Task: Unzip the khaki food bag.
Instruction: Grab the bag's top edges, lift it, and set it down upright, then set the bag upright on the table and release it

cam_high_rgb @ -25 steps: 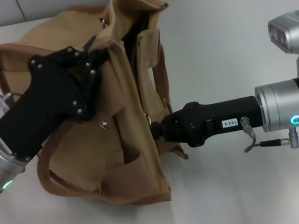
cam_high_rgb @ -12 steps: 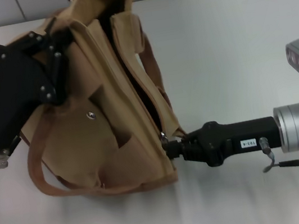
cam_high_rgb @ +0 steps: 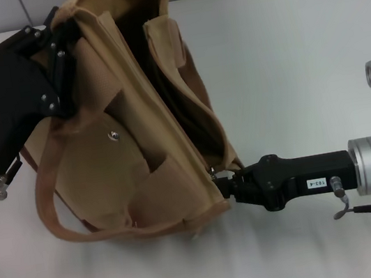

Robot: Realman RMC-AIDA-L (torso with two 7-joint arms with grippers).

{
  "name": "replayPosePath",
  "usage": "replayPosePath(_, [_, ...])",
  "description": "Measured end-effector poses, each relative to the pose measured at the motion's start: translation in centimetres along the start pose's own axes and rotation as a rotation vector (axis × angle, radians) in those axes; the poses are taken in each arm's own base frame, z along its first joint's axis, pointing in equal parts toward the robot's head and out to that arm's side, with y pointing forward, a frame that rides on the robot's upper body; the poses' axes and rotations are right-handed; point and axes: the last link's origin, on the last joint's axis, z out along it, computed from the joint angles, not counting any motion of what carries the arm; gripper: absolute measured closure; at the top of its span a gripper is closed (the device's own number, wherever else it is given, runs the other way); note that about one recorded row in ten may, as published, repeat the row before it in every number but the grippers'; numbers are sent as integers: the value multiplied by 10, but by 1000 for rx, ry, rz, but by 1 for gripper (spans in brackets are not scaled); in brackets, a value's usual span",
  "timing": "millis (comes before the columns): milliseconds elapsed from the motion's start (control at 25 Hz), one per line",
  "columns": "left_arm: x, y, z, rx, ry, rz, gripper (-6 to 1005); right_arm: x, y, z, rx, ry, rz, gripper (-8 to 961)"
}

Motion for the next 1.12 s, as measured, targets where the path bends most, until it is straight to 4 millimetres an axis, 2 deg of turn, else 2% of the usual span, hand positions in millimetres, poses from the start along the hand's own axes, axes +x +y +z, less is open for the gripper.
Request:
replayPosePath(280, [-1, -2, 2, 3, -6, 4, 835, -8, 4, -18, -10, -27, -62, 944])
replayPosePath(320, [-1, -3, 2, 11, -6, 7, 834, -10, 5, -27, -7, -33, -98, 804])
replayPosePath(360, [-1, -3, 2, 11, -6, 7, 834, -10, 5, -27, -7, -33, -98, 785])
replayPosePath(480, [-1, -5, 2, 22, -6, 11, 832, -8, 5, -46, 41, -80, -221, 727])
replayPosePath(520, [0, -6, 2, 29, -4, 14, 832, -6, 2, -60, 111, -141, -311, 708])
replayPosePath(560, [0, -6, 2, 29, -4, 14, 831, -6, 2, -60, 111, -141, -311, 688])
replayPosePath(600, [0, -7, 2, 33, -2, 15, 831, -1, -1, -71, 188, -195, -402, 669])
replayPosePath(640, [0, -7, 2, 35, -2, 16, 830, -1, -1, -71, 188, -195, -402, 650])
replayPosePath(720, [0, -9, 2, 48, -3, 18, 829, 9, -5, -80, 293, -245, -511, 611])
replayPosePath(880, [-1, -10, 3, 53, -5, 19, 827, 15, -8, -79, 341, -258, -549, 563])
replayPosePath(1040, [-2, -11, 6, 50, -8, 20, 825, 17, -12, -66, 356, -255, -592, 548])
replayPosePath(1120, [-2, -12, 7, 50, -10, 22, 824, 14, -18, -52, 366, -242, -619, 552])
